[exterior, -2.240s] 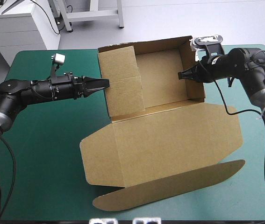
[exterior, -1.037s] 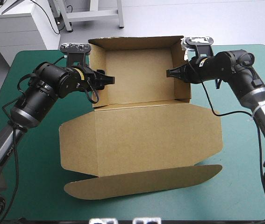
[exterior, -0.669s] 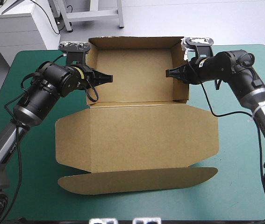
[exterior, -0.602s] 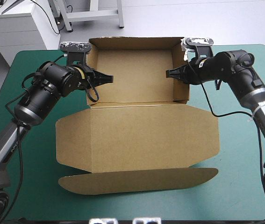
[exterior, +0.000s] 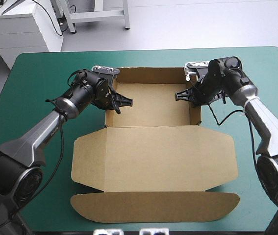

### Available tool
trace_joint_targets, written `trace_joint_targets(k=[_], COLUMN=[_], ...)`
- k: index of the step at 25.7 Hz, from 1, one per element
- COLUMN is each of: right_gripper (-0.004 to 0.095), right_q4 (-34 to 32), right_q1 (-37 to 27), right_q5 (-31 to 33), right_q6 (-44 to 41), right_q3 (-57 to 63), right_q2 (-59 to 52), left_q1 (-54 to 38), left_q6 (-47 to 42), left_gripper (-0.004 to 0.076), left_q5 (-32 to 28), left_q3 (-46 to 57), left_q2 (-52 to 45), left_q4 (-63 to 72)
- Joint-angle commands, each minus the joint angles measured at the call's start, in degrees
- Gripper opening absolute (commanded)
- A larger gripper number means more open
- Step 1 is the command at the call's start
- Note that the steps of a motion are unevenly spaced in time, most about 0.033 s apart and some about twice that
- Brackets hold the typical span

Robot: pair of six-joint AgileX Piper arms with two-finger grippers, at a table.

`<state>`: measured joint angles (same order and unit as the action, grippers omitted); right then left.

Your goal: Fold the box

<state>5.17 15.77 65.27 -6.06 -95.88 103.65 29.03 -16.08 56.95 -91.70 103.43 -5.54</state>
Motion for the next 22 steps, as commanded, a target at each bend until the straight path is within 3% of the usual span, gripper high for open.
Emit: trace_joint_targets(k=[1,6,14,17,18,22], right_gripper=[-0.0014,-0.0014,-0.0013,0.0037,0.0087,0.0421], right_q4=[0.3,0.3,0.3,0.0,0.2,2.3], right_q1=[-0.1,-0.1,-0.1,-0.1,-0.1,-0.1], right_q5=[0.1,1.2,4.1,6.1,6.4,6.4], right_q6=[3.6,3.6,3.6,4.3,5.2,6.1], right_q3=[-1.8,-1.8,-1.8,-1.8,-1.8,-1.9], right_q2=[-0.1,3.5,5.7,6.3,6.3,5.7], left_q1=[-0.2,-4.3,-4.9,-5.3,-5.4,-6.0], left_q6=[4.9,11.9,13.6,14.8,14.8,15.0], left_gripper=[-0.0001,-0.0001,0.0014,0.0147,0.0239,0.0544], left_q5=[-0.3,1.7,3.9,3.9,3.9,4.3], left_q3=[-1.7,-1.7,-1.7,-1.7,-1.7,-1.8], left_q2=[-0.4,3.2,4.3,4.4,4.4,4.4], left_q4=[-1.0,9.3,9.8,13.5,15.1,17.2])
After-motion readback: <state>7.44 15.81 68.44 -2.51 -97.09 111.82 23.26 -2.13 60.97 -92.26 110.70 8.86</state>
